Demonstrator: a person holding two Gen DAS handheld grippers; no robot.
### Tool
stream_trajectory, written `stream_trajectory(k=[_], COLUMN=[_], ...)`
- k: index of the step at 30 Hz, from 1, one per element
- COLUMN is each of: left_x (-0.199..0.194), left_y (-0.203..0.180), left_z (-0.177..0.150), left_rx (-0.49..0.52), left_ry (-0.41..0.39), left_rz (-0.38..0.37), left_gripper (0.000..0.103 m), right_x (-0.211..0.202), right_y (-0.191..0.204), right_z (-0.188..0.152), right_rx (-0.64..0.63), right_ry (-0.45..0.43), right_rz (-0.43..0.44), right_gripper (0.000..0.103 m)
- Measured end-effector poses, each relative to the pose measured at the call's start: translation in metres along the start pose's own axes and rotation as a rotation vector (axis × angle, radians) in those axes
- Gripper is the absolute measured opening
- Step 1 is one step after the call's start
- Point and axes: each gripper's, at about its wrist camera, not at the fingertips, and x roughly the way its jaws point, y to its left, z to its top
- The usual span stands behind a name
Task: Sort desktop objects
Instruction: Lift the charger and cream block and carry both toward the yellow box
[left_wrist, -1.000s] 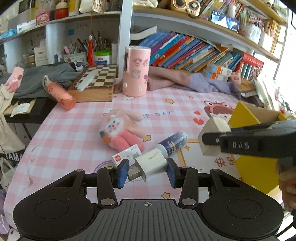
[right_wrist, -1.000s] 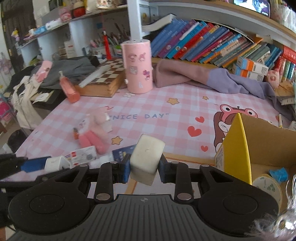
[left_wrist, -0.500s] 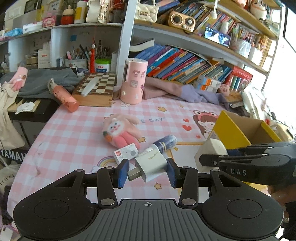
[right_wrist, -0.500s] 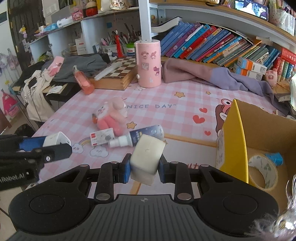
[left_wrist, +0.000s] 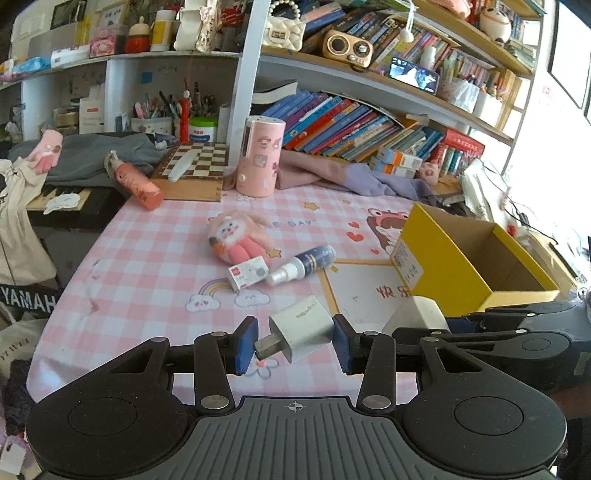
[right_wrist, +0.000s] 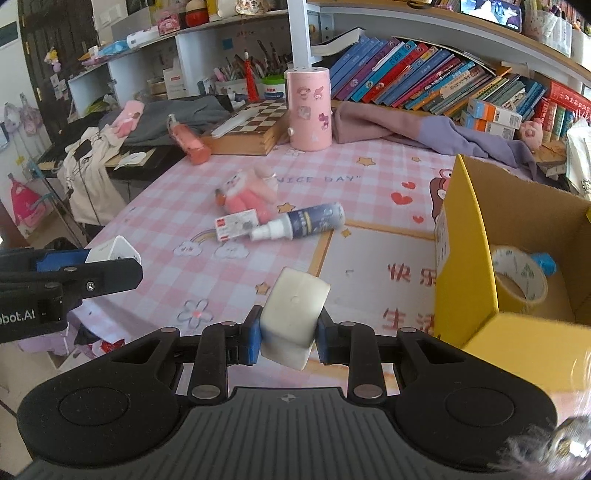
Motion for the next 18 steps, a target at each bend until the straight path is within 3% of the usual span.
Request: stream_trajectory(k=[13,18], left_x=[-0.028,-0.033], left_y=[-0.007,-0.016], left_z=[-0.026,-0.032], left_rx=[0.060,0.104], left_ry=[0.022,0.035], left_rz=[-0.035,-0.084], left_gripper=[0.042,0.042], right_x=[-0.032,-0.044], right_y=[0.017,0.015], right_z=[-0.038,-0.057], right_rx=[0.030,0.074], right_ry=[0.002,0.006], right_rz=[-0.020,-0.057], right_gripper=[0.026,0.026])
